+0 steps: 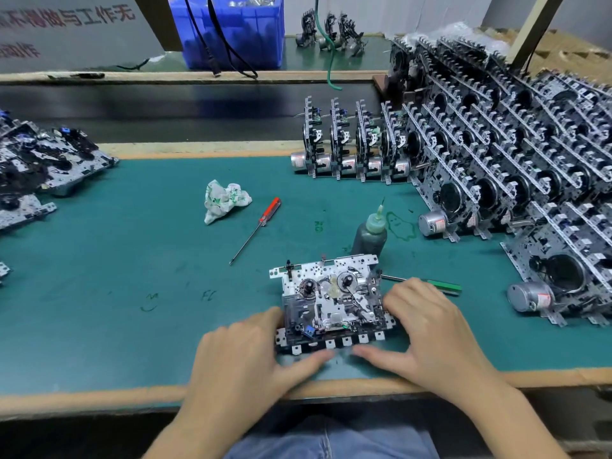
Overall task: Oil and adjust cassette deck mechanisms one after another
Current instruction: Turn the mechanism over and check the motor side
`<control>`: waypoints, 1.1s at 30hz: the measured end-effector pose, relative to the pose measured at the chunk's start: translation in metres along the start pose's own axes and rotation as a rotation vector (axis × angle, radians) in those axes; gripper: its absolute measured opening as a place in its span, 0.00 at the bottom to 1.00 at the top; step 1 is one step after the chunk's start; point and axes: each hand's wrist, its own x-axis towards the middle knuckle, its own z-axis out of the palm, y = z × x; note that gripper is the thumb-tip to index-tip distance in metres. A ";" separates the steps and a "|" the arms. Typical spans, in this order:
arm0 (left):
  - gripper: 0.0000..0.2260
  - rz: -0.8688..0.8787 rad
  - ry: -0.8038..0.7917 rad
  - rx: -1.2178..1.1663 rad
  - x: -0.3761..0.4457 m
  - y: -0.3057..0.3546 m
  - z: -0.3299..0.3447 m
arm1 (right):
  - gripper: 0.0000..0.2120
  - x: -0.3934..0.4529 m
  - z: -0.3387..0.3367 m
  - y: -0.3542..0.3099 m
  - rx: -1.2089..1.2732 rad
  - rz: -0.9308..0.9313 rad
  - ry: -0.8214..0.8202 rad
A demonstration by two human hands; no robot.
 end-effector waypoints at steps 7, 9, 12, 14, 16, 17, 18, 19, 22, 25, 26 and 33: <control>0.27 0.151 0.249 -0.107 0.004 -0.005 0.014 | 0.25 -0.001 0.000 0.001 -0.009 -0.038 0.031; 0.27 0.143 0.297 -0.124 0.005 -0.004 0.015 | 0.25 -0.001 0.000 0.000 -0.023 -0.038 0.037; 0.27 0.124 0.317 -0.129 0.007 -0.002 0.015 | 0.25 -0.001 0.001 -0.002 -0.046 -0.017 0.056; 0.27 0.130 0.325 -0.124 0.009 -0.002 0.015 | 0.26 -0.002 0.002 -0.003 -0.061 -0.009 0.060; 0.26 0.120 0.320 -0.122 0.010 -0.002 0.016 | 0.25 -0.002 0.002 -0.002 -0.055 -0.010 0.048; 0.27 0.106 0.312 -0.123 0.011 -0.001 0.015 | 0.25 -0.002 0.002 -0.002 -0.039 -0.011 0.035; 0.27 0.089 0.306 -0.125 0.011 -0.001 0.015 | 0.25 -0.001 0.001 -0.001 -0.020 -0.012 0.021; 0.27 0.077 0.303 -0.129 0.012 -0.001 0.016 | 0.25 -0.001 0.000 -0.001 -0.001 -0.013 0.006; 0.28 0.099 0.294 -0.153 0.015 -0.004 0.019 | 0.25 -0.002 0.000 -0.001 0.026 -0.021 -0.019; 0.29 0.193 0.231 -0.186 0.017 -0.010 0.018 | 0.23 -0.003 0.002 -0.003 -0.032 -0.006 0.023; 0.29 0.231 0.203 -0.200 0.018 -0.012 0.017 | 0.23 -0.003 0.003 -0.004 -0.053 0.001 0.037; 0.26 0.309 0.181 -0.265 0.019 -0.017 0.015 | 0.24 -0.002 0.001 -0.002 -0.078 -0.011 0.043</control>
